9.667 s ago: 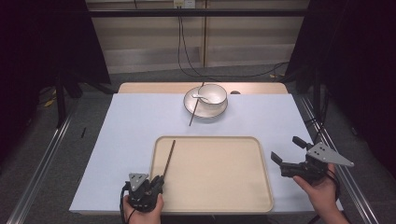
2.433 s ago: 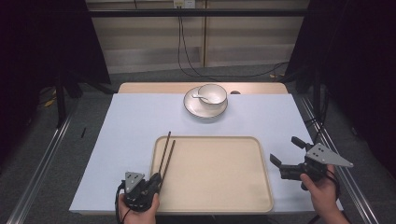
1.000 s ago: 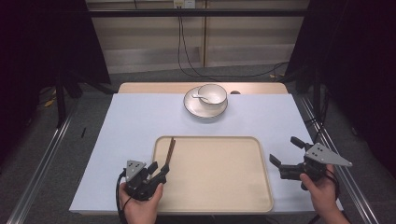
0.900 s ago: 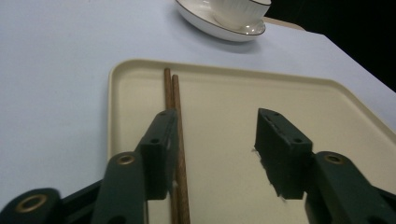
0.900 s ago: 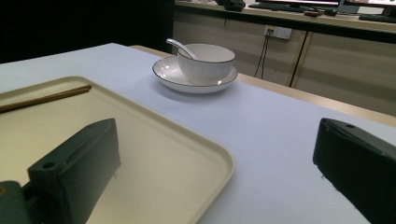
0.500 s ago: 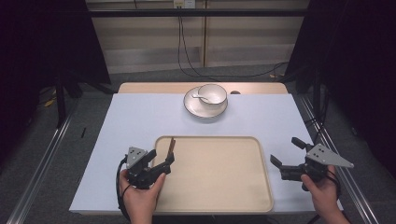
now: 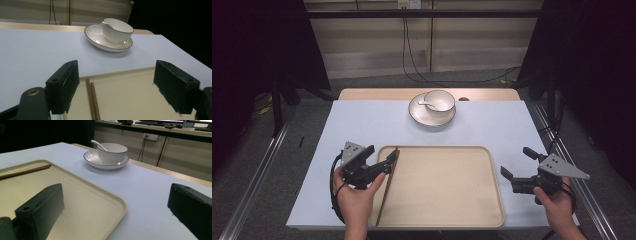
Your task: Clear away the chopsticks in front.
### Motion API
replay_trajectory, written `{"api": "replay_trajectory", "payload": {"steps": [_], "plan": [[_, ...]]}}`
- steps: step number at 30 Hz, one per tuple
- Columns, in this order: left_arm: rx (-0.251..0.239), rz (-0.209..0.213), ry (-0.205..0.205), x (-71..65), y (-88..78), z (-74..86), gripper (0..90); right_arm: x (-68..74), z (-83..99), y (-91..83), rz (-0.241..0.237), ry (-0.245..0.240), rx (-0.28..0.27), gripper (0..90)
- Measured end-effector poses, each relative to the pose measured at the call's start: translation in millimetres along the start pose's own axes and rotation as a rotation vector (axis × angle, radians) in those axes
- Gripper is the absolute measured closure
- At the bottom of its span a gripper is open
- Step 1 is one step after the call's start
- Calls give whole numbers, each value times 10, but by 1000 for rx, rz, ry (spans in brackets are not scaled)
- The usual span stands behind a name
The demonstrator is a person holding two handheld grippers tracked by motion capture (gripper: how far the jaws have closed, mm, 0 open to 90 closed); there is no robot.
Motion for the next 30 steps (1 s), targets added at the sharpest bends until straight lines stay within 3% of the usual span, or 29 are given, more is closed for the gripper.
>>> {"api": "replay_trajectory", "payload": {"steps": [3, 5, 10, 15, 20, 23, 30], "plan": [[-8, 13, -6, 22, -5, -74, 193, 1, -1, -7, -3, 0, -1, 2], [-11, -1, 21, 33, -27, -117, 188, -5, -2, -6, -4, -2, -3, 2], [0, 5, 35, 61, -32, -174, 177, 5, -5, 2, -5, -2, 0, 2], [30, -16, 52, 103, -42, -160, 175, 13, -5, 2, -9, -10, 2, 2], [24, 26, 27, 116, -38, -153, 174, 18, -6, 6, -10, -7, 3, 2], [25, 45, 52, 94, -34, -159, 173, 18, -7, 7, -4, -7, 1, 2], [38, 26, 83, 123, -72, -95, 169, 9, -1, 6, -4, -7, 3, 2]]}}
Point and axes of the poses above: each handheld gripper's, and its own axes: y roughly forward along the jaws, z roughly out of its underside, x roughly to its left, the point moved 6 cm from there along y, roughly forward along the jaws, and after that the axes turned 15 degrees about x, right-handed, at the moved point
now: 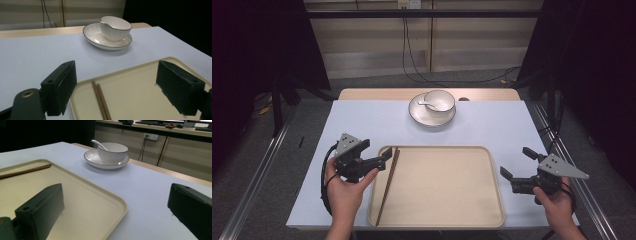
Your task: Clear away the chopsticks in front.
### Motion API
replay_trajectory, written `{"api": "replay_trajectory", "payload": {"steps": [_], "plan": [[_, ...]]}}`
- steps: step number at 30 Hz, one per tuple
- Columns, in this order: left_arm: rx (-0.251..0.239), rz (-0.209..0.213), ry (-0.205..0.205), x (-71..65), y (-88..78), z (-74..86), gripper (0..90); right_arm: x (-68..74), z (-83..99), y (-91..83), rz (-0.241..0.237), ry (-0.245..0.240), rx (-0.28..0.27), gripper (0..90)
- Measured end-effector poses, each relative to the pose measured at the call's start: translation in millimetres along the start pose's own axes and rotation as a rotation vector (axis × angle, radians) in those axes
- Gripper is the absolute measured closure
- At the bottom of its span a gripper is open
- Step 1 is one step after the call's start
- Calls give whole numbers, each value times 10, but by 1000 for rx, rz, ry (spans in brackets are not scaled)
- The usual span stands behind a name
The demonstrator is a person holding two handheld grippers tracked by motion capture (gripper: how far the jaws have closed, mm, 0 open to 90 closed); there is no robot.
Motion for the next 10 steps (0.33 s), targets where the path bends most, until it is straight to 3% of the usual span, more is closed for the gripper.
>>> {"api": "replay_trajectory", "payload": {"steps": [7, 10], "plan": [[8, 8, 13, 30, -21, 94, 161, 10, -4, 10, 2, -4, 0, 2], [-6, 11, 0, 33, -29, 97, 160, 15, -2, 18, -3, -7, 4, 2]]}}
Point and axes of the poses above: each handheld gripper's, and its own axes: y roughly forward along the jaws, z roughly out of its underside, x roughly to its left, the point moved 6 cm from there along y, roughly forward along the jaws, and after that the axes turned 15 degrees about x, right-handed, at the moved point
